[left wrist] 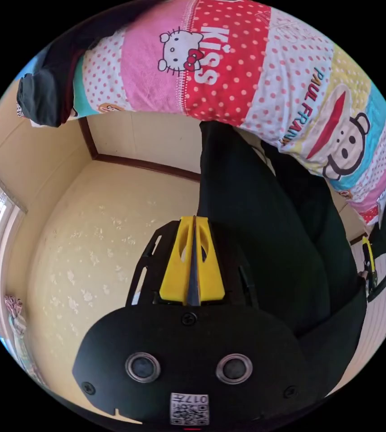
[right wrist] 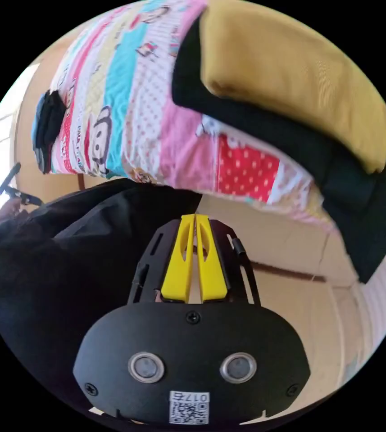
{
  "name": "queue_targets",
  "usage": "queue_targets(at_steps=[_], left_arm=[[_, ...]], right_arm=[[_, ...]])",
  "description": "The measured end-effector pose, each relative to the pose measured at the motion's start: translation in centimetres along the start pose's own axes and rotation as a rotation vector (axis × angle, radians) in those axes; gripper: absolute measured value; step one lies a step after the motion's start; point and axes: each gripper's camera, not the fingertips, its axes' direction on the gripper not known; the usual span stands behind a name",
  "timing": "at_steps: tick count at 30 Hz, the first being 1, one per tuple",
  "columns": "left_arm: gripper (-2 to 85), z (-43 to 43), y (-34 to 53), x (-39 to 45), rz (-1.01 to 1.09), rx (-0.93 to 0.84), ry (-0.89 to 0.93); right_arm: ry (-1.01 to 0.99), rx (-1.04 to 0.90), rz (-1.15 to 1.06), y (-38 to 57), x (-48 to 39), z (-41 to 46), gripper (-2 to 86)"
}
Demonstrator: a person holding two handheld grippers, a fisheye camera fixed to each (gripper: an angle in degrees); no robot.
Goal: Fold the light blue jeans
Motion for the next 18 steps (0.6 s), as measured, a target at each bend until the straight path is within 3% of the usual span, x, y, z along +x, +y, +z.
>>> queue_targets(at_steps=[5,8,13,15,18], left_arm=[[-0.6,-2.2,1.2,2.2,0.068,0.066,-0.006],[-0.6,-2.8,0.8,1.4,0.099,0.080,0.025],[-0.6,-4.8,-0.3,-3.0,0.116,0.156,0.106],[-0.6,-5.6,-0.7,-5.1,0.131,0.194,0.138],[-0.5,-6.9,-1.3,-9.7,0.136,0.260,0.180]], right_arm=[[0.337,0.481,-0.204,3.5,-9.3,-16.1,0.4],[0.348,0.838,-0.272,9.1,-13.9,-24.5,0.4],[0.234,1.410,-0.397,18.8,-19.4,-27.4,0.3],[0.061,1.736,-0.375,21.7,-20.4,-24.6,0.3],[-0.158,1.717,-0.355,23.6,-22.7,-23.9,0.4]])
